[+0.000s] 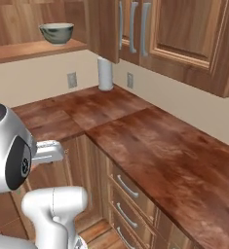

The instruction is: Move the bowls from the cabinet to the plates on the dining table.

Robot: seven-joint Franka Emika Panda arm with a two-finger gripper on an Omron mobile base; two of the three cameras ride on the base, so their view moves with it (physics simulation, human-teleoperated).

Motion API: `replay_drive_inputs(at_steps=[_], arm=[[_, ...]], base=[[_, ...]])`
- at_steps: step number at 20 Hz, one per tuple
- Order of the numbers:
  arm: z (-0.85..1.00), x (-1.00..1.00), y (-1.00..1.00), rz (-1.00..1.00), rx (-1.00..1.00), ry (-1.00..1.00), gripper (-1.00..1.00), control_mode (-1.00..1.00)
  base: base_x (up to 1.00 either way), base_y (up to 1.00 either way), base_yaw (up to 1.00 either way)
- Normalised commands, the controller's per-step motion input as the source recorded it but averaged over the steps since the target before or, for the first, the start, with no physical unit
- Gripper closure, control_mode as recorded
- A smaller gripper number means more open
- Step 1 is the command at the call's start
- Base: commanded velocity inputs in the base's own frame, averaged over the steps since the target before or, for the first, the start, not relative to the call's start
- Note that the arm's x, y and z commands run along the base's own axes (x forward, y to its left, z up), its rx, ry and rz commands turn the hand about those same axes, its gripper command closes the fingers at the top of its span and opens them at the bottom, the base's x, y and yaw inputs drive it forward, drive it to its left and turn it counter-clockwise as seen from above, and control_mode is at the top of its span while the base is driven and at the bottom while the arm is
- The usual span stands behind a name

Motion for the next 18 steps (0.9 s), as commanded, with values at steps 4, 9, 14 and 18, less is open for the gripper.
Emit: replay_drive_inputs(at_steps=[4, 9, 14, 18], arm=[[0.00, 0.00, 0.00, 0.00, 0.00, 0.00, -1.00, 1.00], [0.00, 0.00, 0.00, 0.00, 0.00, 0.00, -1.00, 1.00], [0.00, 0.00, 0.00, 0.00, 0.00, 0.00, -1.00, 1.00], [0.00, 0.00, 0.00, 0.00, 0.00, 0.00, -1.00, 1.00]], base=[[0.38, 0.13, 0.22], [0.21, 0.06, 0.28], [0.11, -0.20, 0.37], [0.21, -0.35, 0.38]])
